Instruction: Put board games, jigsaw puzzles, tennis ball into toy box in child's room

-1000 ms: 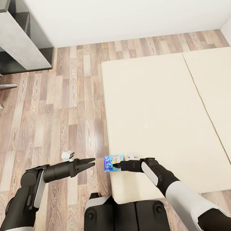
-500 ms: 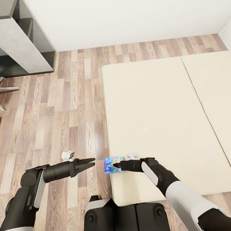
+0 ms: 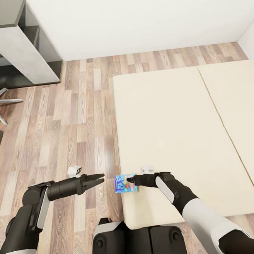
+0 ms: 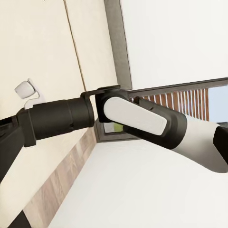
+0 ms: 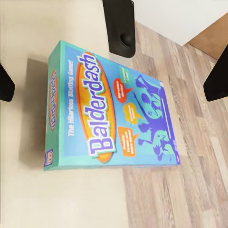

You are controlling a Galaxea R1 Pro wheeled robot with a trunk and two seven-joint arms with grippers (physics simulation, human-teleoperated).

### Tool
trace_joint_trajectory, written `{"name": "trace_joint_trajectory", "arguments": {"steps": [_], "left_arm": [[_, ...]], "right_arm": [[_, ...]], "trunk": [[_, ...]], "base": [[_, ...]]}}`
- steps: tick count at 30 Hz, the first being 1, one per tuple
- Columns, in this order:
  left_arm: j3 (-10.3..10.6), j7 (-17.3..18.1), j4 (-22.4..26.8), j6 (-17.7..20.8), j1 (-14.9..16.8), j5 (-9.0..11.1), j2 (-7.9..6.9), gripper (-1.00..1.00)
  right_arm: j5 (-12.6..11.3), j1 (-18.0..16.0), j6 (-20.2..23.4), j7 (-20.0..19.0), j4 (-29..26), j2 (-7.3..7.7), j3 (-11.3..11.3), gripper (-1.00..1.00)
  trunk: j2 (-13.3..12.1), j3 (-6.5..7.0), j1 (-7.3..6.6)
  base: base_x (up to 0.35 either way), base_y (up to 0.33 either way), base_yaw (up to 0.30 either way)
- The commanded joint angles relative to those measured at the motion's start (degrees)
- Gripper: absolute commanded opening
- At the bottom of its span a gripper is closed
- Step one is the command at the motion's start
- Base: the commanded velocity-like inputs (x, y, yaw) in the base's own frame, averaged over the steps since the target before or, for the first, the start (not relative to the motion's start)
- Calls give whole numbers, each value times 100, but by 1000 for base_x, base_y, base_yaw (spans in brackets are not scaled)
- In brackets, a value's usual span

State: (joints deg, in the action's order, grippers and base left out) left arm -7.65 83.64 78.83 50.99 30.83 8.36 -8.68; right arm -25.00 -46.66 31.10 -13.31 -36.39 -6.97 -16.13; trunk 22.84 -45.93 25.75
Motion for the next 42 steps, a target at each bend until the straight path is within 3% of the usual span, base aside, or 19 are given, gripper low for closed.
{"name": "trace_joint_trajectory", "arguments": {"steps": [1, 7, 15, 21, 28, 32, 38, 42], "left_arm": [[0, 15, 1, 60, 2, 4, -2, 100], [0, 13, 1, 58, 2, 0, -2, 100], [0, 12, 1, 52, 2, -1, -2, 100], [-3, 12, 1, 51, 2, -6, -9, 100], [-6, 4, -2, 49, 2, -9, -104, 100], [-22, 4, -6, 44, 2, -9, -185, 100], [-138, 8, -7, 48, 2, -15, -235, 100], [-350, 11, -8, 50, 2, -24, -256, 100]], "right_arm": [[-5, 0, 28, 3, -25, 1, -3, 100], [-4, 107, 120, 67, -443, 17, -5, 100], [-7, 313, 577, 350, -1308, 92, -2, 100], [-3, 788, 1064, 651, -2498, 114, 19, 100], [-3, 1526, 1820, 1635, -4280, 125, 168, 100], [2, 1750, 2099, 2074, -4804, 125, 218, 100], [8, 1859, 2298, 2452, -5104, 126, 244, 100], [6, 1857, 2342, 2576, -5164, 126, 295, 100]], "trunk": [[8, 4, 4], [8, 60, 4], [8, 136, 4], [8, 193, 4], [8, 259, 4], [8, 297, 4], [8, 354, 4], [8, 392, 4]], "base": [[0, 0, 0], [0, 0, 0], [0, 0, 0], [0, 0, 0], [0, 0, 8], [0, 0, 54], [0, 0, 72], [0, 0, 78]]}}
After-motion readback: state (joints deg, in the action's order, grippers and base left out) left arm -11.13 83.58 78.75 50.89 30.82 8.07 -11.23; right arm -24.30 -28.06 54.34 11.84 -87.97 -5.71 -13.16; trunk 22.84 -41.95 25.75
